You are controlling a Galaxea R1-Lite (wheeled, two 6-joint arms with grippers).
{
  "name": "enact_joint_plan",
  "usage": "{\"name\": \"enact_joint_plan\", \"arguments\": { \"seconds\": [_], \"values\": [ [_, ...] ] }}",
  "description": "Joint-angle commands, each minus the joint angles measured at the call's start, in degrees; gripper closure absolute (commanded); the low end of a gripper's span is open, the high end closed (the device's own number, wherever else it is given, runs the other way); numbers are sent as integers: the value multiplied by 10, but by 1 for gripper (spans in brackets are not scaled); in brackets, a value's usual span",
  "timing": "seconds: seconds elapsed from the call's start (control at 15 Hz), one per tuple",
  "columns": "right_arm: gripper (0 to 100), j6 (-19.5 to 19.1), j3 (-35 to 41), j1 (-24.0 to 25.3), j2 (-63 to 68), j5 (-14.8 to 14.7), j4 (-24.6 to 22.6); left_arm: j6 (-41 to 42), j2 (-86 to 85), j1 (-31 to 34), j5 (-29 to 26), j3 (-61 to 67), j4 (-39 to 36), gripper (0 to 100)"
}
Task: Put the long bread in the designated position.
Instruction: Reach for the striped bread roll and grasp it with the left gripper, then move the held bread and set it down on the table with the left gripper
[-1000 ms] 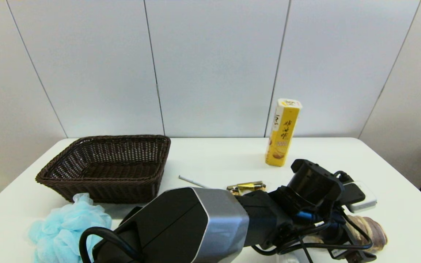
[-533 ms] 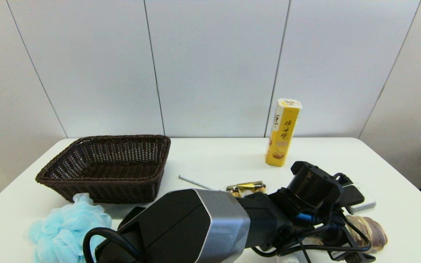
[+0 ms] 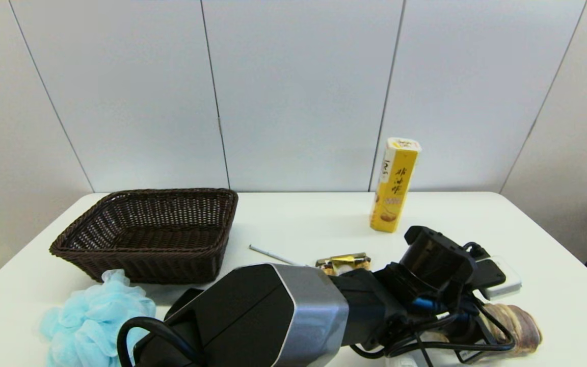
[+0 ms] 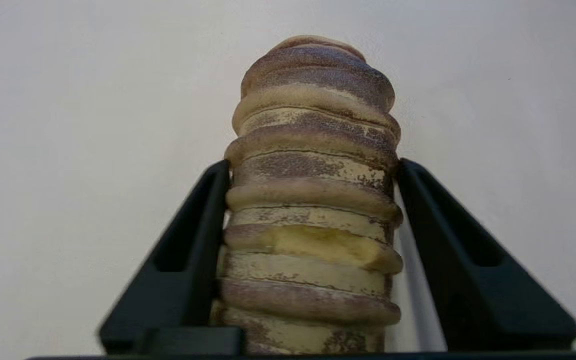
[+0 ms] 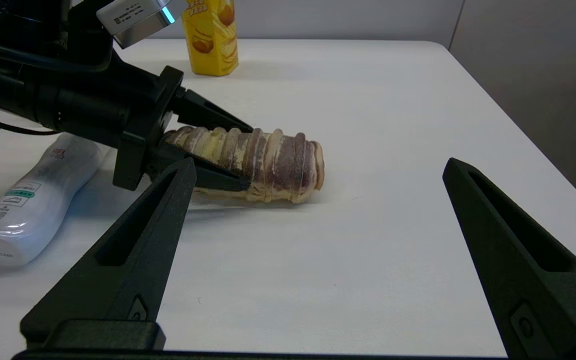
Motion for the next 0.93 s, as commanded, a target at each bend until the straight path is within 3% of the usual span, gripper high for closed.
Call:
{"name": "enact_joint_plan", "arguments": {
  "seconds": [0.07, 0.6, 0.8, 0.93],
  "values": [
    [0, 0, 0, 1, 1, 0, 0, 1, -5, 0, -2, -1, 0, 100],
    [0, 0, 0, 1, 1, 0, 0, 7, -66, 13, 7, 6, 19, 100],
    [0, 0, 0, 0, 1, 0, 0, 15, -122, 31, 9, 5, 78, 100],
    [0, 0, 0, 0, 1, 0, 0, 48, -203, 64, 11, 25, 181, 100]
  ]
}}
